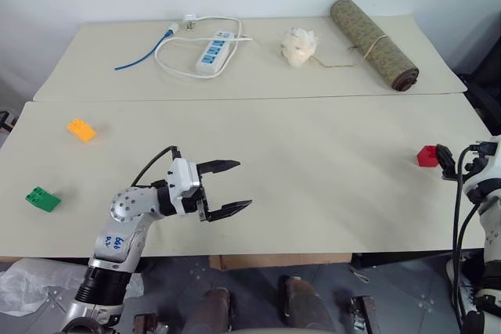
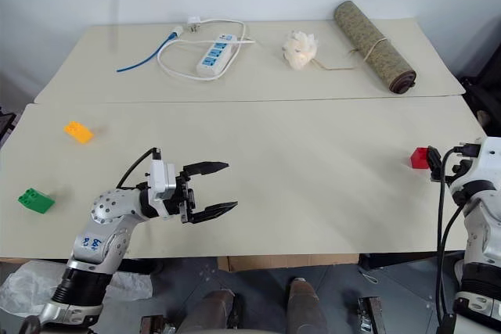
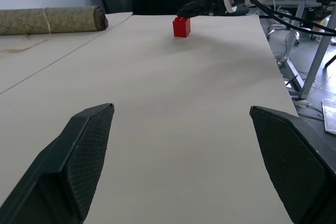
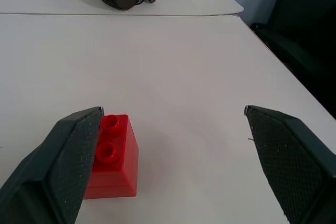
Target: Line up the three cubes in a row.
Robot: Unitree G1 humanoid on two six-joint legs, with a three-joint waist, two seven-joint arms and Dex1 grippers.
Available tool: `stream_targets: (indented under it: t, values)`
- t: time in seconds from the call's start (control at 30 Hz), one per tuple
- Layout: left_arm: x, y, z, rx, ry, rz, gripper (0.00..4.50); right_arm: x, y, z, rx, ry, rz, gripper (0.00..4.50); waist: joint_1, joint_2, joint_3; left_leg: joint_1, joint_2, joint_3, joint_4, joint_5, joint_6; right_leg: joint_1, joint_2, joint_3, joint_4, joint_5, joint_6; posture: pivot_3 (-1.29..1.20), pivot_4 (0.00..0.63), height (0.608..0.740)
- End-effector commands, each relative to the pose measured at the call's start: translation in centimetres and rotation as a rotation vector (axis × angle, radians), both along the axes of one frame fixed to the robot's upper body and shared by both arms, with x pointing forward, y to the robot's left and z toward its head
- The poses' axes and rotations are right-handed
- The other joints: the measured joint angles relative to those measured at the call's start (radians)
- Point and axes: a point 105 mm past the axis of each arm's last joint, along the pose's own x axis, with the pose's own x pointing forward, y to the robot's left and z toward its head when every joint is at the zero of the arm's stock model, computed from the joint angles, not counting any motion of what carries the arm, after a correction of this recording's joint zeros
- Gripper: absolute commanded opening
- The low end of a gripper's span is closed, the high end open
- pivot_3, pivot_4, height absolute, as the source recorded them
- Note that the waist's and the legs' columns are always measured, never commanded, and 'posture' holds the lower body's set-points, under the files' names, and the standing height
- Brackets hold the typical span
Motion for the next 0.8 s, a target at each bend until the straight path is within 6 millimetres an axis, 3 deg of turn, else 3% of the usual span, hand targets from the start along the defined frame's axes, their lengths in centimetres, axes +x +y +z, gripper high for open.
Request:
stream_targets:
  t: [0.03,0.17,0.33,0.8]
  values:
    - [-0.1,0.1,0.9,-0.006,-0.038,0.0,4.37,-0.1,-0.3,1.4,-0.022,-0.044,-0.016,4.5,0.001,0.0,0.0,0.0,0.0,0.0,0.0,0.0,0.0,0.0,0.0,0.0,0.0,0.0,0.0,0.0,0.15,0.74]
    - [-0.1,0.0,0.7,0.004,-0.033,-0.007,4.37,-0.7,-1.2,3.1,-0.038,-0.09,-0.043,4.5,0.001,0.0,0.0,0.0,0.0,0.0,0.0,0.0,0.0,0.0,0.0,0.0,0.0,0.0,0.0,0.0,0.15,0.74]
    - [-0.2,0.1,0.4,0.01,-0.028,-0.006,4.37,-0.4,0.7,5.4,0.023,-0.179,0.07,4.5,-0.001,0.0,0.0,0.0,0.0,0.0,0.0,0.0,0.0,0.0,0.0,0.0,0.0,0.0,0.0,0.0,0.15,0.74]
    - [-0.4,0.1,0.2,0.014,-0.027,-0.002,4.37,0.7,1.5,0.0,0.005,0.037,0.018,4.5,0.002,0.0,0.0,-0.001,0.0,0.0,0.0,0.0,0.0,-0.001,-0.001,0.0,-0.001,0.0,0.0,0.0,0.15,0.74]
